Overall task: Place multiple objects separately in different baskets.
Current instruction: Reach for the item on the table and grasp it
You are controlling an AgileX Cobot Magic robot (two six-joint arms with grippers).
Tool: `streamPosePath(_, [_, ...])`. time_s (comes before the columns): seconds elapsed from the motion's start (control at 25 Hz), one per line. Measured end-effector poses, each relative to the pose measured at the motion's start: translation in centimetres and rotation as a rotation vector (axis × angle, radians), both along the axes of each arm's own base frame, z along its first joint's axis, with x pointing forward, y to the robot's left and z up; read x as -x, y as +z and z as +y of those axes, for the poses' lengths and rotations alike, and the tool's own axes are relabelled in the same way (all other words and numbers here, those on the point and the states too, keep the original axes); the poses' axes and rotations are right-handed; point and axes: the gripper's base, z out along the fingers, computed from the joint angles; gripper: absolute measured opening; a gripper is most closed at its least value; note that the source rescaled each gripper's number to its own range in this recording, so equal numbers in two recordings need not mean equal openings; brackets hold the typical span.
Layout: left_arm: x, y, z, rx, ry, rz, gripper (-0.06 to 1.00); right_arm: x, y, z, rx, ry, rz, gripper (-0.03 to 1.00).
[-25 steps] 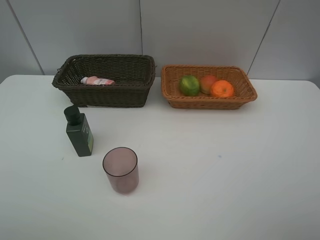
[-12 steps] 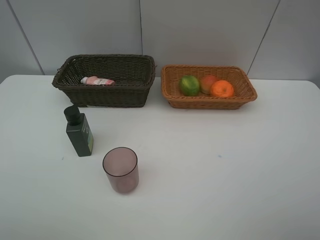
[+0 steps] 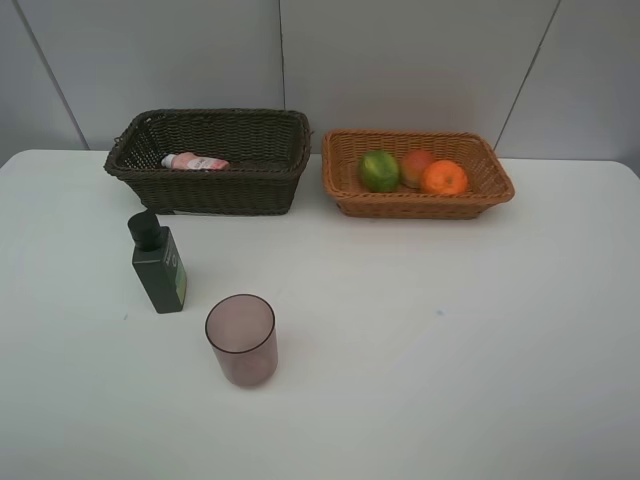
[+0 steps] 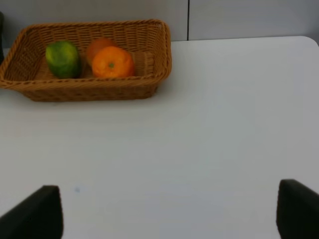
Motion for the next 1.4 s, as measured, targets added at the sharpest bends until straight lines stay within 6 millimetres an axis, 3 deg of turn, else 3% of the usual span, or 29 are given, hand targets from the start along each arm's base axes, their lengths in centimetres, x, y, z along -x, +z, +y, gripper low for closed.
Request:
streamPosePath(0.72, [-0.5, 0.4, 0.0, 0.002, -0.002, 0.011, 1.0, 0.0, 0.0, 0.0, 0.002, 0.001, 0.0, 0.89])
streamPosePath(0.84, [-2.2, 2.2, -0.1, 0.003, -0.007, 0.01, 1.0, 0.0, 0.0, 0.0, 0.002, 0.001, 0.0, 0.89])
streamPosePath(1.04, [-7.2, 4.8, -0.3, 0.005, -0.012, 0.135, 1.0, 0.0, 0.0, 0.0, 0.003, 0.0, 0.0, 0.89])
streamPosePath(1.24, [-13.0, 4.7, -1.2, -0.021, -0.092, 0.305, 1.0, 0.0, 0.0, 0.0, 0.003, 0.001, 0.0, 0.89])
streamPosePath(1.4, [-17.2, 3.4, -3.4, -0.066, -0.226, 0.405, 1.0, 0.0, 0.0, 0.0, 0.003, 0.001, 0.0, 0.89])
